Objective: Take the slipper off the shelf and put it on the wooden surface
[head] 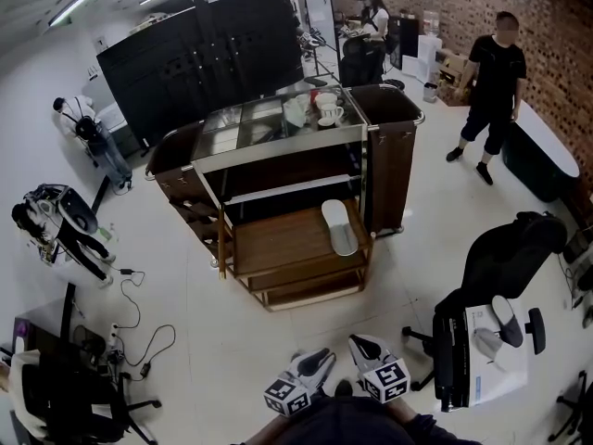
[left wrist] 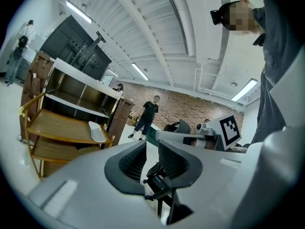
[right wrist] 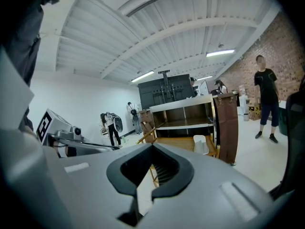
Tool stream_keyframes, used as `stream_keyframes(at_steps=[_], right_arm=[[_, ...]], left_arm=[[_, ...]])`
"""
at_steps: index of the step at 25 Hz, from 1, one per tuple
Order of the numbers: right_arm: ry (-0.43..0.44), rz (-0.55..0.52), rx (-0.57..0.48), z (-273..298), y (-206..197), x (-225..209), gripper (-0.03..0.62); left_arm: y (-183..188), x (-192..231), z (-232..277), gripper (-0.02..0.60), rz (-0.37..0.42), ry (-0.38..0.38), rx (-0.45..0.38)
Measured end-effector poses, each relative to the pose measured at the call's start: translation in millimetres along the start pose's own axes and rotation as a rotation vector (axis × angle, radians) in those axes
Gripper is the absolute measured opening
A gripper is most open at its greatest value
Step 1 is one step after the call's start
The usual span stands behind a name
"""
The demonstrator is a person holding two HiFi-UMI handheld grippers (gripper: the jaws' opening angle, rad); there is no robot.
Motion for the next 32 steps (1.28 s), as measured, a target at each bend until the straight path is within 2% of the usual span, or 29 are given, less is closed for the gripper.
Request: stream_keyframes(at_steps=[19, 32], right_arm=[[0.015, -0.025, 0.013, 11, 4, -5, 0.0], [-0.005, -0.019, 0.021, 17, 4, -14, 0.0]], left_arm=[[6, 11, 4, 0.092, -0.005, 0.016, -0.014], [10, 19, 14, 0.092, -0.007, 0.001, 0.004]])
Point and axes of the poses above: the fingertips, and each gripper's own axes: z forward along the fingers, x to its left, y out of its top, the point moved 9 cm from there along -z, backward along the fingers, and after that the axes turned 7 degrees about -z, right-handed, at the moved point
